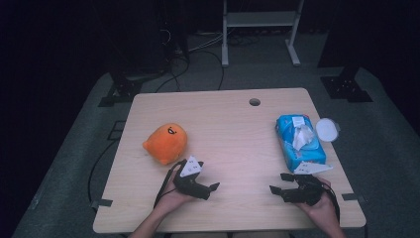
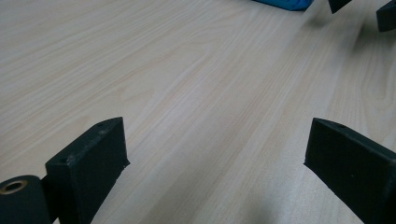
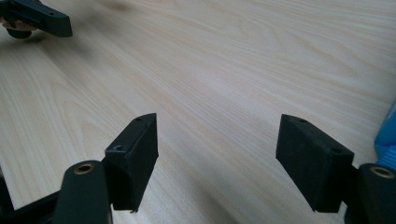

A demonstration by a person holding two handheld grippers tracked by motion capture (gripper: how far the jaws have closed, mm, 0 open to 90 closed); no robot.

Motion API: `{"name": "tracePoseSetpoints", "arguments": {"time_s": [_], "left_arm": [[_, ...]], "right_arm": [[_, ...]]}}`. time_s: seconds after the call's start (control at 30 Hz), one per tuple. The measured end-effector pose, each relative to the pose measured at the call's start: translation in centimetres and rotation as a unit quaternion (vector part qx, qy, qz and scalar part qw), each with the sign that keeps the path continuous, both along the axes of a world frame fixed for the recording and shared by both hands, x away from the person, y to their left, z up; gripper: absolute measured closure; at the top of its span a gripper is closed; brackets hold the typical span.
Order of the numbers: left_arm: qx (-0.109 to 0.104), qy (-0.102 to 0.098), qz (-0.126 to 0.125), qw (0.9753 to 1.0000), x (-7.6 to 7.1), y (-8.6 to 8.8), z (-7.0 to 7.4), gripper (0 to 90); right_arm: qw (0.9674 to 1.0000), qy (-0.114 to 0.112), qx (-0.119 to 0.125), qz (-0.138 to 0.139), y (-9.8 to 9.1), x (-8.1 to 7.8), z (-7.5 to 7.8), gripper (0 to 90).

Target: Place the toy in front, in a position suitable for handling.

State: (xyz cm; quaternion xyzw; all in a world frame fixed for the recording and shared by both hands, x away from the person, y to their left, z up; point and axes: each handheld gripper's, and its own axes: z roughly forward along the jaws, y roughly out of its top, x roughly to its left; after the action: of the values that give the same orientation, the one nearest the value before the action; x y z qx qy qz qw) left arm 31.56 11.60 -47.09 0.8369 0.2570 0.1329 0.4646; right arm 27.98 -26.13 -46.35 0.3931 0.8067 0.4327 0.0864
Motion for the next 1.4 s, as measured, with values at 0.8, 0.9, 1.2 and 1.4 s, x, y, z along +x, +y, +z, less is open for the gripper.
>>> {"name": "tracePoseSetpoints", "arguments": {"time_s": [0.8, 0.9, 1.2, 1.4], "left_arm": [[-0.039, -0.070, 0.034, 0.9962, 1.8, 3.6, 6.4, 5.0], [-0.028, -0.090, 0.055, 0.9940, 2.9, 5.0, 7.4, 5.0], [-0.022, -0.098, 0.116, 0.9881, 5.7, 9.4, 8.4, 5.0], [-0.022, -0.082, 0.145, 0.9858, 7.0, 11.0, 7.5, 5.0]], "right_arm": [[0.9999, 0.003, 0.011, -0.005, -0.3, -0.1, 0.0, 28.4], [0.9999, 0.002, 0.009, -0.004, -0.2, 0.0, -0.1, 28.4], [0.9999, 0.005, 0.007, -0.006, -0.1, 0.0, -0.1, 28.4], [1.0000, 0.010, 0.001, -0.002, 0.2, -0.1, -0.2, 28.4]]}}
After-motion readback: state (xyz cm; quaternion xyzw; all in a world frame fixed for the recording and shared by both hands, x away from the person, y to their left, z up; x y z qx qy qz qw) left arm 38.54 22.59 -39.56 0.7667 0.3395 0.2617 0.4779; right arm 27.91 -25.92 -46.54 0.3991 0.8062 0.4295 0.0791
